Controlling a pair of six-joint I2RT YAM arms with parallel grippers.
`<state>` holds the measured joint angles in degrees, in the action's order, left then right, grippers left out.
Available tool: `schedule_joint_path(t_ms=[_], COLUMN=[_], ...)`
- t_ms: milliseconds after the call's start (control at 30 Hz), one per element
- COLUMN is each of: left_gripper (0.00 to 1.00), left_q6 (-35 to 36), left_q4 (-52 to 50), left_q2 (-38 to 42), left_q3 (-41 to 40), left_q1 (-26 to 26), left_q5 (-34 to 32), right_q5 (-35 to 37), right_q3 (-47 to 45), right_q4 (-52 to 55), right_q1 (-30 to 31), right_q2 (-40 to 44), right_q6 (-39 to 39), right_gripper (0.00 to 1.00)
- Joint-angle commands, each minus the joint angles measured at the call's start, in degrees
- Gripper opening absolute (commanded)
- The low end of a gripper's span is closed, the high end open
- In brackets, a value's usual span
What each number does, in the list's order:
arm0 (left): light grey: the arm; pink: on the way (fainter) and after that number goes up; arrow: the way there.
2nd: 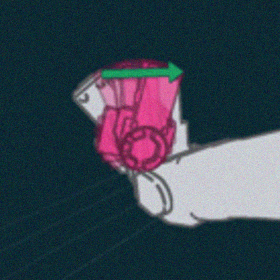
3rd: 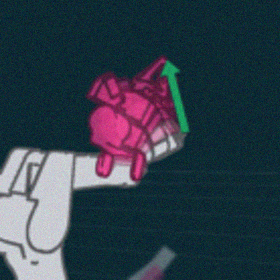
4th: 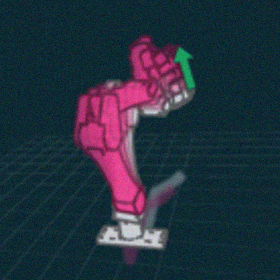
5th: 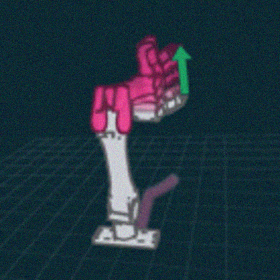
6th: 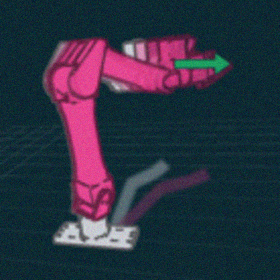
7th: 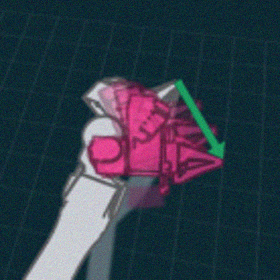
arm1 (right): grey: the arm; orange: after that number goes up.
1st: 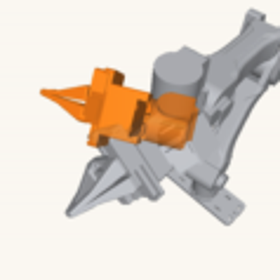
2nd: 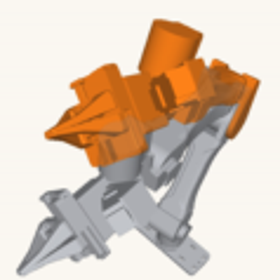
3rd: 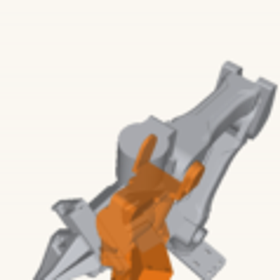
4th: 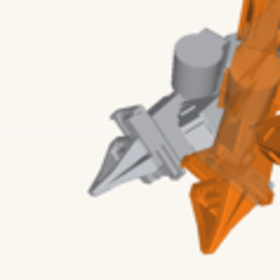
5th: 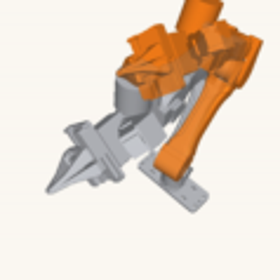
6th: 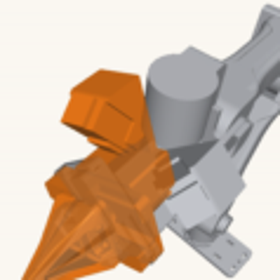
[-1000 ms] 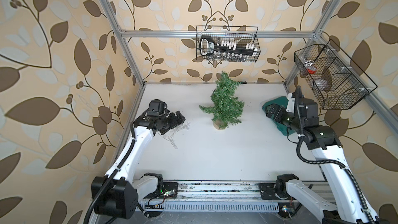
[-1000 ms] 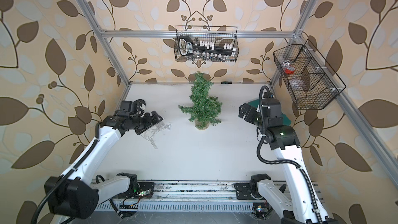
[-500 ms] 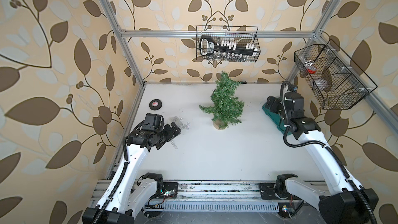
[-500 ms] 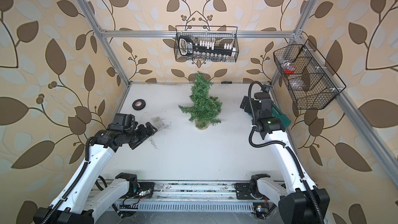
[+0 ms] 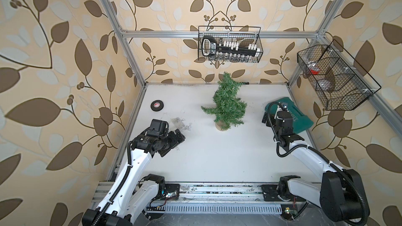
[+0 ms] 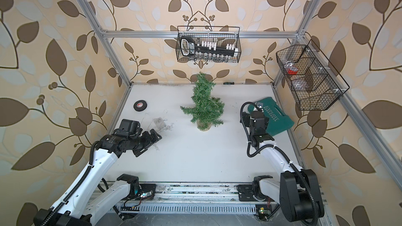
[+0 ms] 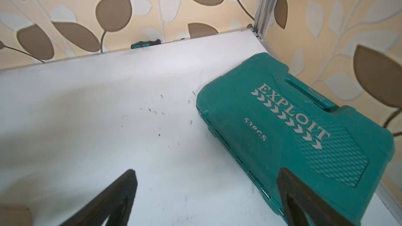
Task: Remove string lights from the small christmas tree
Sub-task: Adjust the light string at the center of the board, then reset both arms
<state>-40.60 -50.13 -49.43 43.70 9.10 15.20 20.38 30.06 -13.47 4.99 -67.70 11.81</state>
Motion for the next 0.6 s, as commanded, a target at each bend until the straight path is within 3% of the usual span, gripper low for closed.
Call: schedule_joint_path(t_ms=[0,233,567], left_gripper=[0.99,0.99,0.99], left_q6=[0.46,2.27,4.11], left_q4=[-1.84,-2.61,-2.78], left_q2=[0.84,-0.28,-1.95], left_q3=[-0.55,-0.25,1.37], left_q1=[0.89,2.15,2.50], left_q5=[0.19,-1.22,-2.47], right_q5=[0.40,1.48,-3.13], right_q3=[-3.00,-9.09,-11.11], right_q4=[-7.75,-22.67,-33.57], right_q1=[-0.10,-0.14,-0.15], right_q2=[-1.88,-6.32,-10.93], right_q6=[-0.92,-0.81,-8.15], right_gripper=[1.00,1.00,1.00])
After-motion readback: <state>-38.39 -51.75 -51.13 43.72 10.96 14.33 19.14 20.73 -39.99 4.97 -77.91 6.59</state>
